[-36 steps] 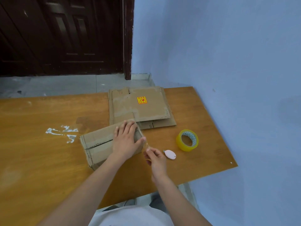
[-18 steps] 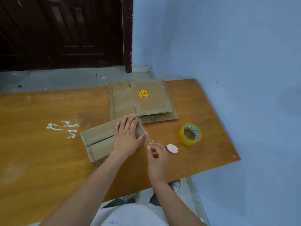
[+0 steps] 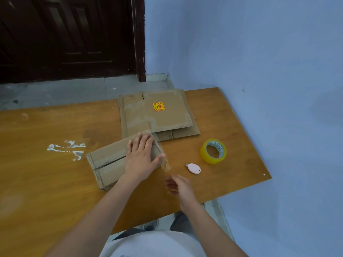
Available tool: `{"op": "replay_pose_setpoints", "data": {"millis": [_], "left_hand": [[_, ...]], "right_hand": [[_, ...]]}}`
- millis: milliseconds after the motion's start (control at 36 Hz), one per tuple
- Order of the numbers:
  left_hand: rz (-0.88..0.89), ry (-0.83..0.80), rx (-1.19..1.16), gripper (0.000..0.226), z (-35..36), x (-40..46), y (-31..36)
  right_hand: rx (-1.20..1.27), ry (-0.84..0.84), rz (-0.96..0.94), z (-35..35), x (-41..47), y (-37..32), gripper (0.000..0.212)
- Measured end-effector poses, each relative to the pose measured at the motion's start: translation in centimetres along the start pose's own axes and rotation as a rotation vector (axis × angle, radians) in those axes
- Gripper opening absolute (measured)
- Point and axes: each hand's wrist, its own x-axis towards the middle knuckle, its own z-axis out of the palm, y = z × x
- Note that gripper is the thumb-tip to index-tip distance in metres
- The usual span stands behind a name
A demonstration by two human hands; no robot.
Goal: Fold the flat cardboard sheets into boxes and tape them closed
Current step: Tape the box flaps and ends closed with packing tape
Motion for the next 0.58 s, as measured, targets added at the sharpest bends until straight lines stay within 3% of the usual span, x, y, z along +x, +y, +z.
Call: {"op": "replay_pose_setpoints", "data": {"millis": [111, 222, 306, 417, 500, 583], "left_hand": [[-0.007, -0.009, -0.005, 0.082, -0.2, 0.0, 0.1], [-0.011, 0.023, -0.118, 0.060, -0.3, 0.0, 0.0], [-0.005, 0.130, -0.357, 0.045, -1.0, -0.4, -0.2], [0.153, 0.359, -0.404, 0.034, -3.1, -2.3, 0.9], [0.199, 0.253, -0.506, 0.035, -3.0, -4.8, 2.0], [0.031, 0.077, -0.531, 0.042, -0.6, -6.5, 2.6]], "right_hand": [[0.074, 0.103, 0.005, -1.0, 1.8, -1.2, 0.028], [0.096, -0.083, 0.047, -1.0, 3.0, -3.5, 0.041], [0.026, -0.247, 0.056, -0.5, 3.4, -4.8, 0.032], [-0.042, -0.347, 0.025, -0.6, 3.7, -5.7, 0.018], [-0.012, -0.435, 0.023, -1.0, 4.2, -5.8, 0.015], [-0.033, -0.448, 0.014, -1.3, 4.7, -5.5, 0.017]]}}
